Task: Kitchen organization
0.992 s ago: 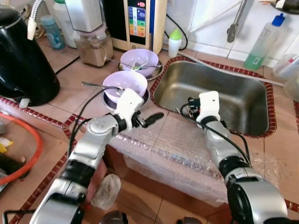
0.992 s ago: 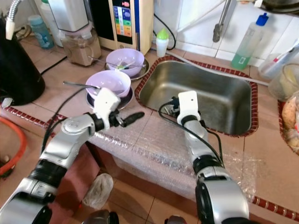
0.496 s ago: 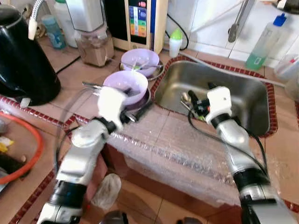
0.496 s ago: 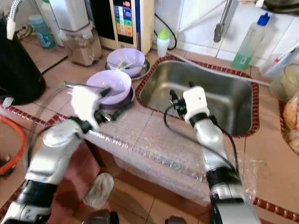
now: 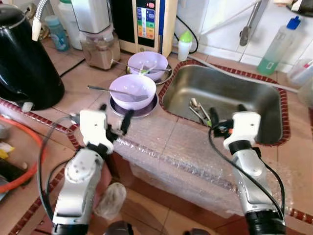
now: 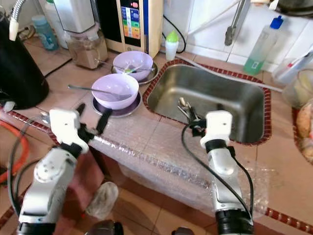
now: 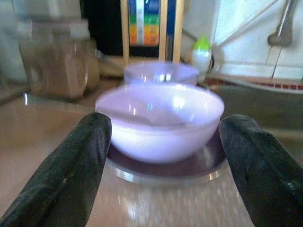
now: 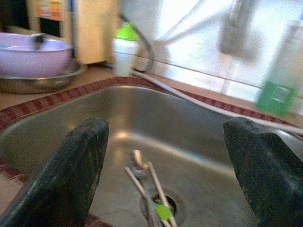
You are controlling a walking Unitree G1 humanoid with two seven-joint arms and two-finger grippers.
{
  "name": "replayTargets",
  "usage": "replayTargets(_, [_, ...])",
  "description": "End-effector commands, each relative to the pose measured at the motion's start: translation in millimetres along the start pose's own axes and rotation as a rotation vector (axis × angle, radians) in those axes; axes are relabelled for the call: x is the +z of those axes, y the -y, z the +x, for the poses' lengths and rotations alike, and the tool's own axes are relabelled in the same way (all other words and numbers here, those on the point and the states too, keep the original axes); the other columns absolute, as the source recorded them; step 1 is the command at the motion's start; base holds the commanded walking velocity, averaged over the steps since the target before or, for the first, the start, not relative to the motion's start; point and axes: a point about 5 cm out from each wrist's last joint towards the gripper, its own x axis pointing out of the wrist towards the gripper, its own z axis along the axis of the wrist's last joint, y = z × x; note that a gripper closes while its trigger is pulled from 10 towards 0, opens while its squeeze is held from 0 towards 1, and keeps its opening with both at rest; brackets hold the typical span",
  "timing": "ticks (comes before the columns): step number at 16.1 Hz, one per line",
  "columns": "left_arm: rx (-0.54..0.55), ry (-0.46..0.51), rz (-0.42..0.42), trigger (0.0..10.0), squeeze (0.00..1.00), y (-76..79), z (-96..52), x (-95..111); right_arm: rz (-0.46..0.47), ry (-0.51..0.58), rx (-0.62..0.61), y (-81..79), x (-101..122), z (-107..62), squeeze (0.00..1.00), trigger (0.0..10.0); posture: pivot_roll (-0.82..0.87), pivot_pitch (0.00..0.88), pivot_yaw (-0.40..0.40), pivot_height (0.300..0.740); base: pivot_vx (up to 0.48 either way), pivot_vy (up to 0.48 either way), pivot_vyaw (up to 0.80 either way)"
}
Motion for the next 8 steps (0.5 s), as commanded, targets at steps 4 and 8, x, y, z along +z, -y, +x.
replayTargets(4, [-0.084, 0.121, 0.19, 10.0, 0.0, -1.7, 15.6, 25.8, 0.004, -0.023, 0.058, -13.6, 7.9, 8.5, 0.0, 10.0, 0.04, 0.0, -0.05, 0.74, 0.0, 0.0, -0.3])
replayTargets(8, [0.103, 0.051, 0.055, 10.0, 0.0, -8.4, -2.9, 5.7, 0.021, -0.024, 0.023, -9.9, 8.1, 4.9, 0.0, 10.0, 0.01, 0.0, -0.026, 0.74, 0.0, 0.0, -0.8])
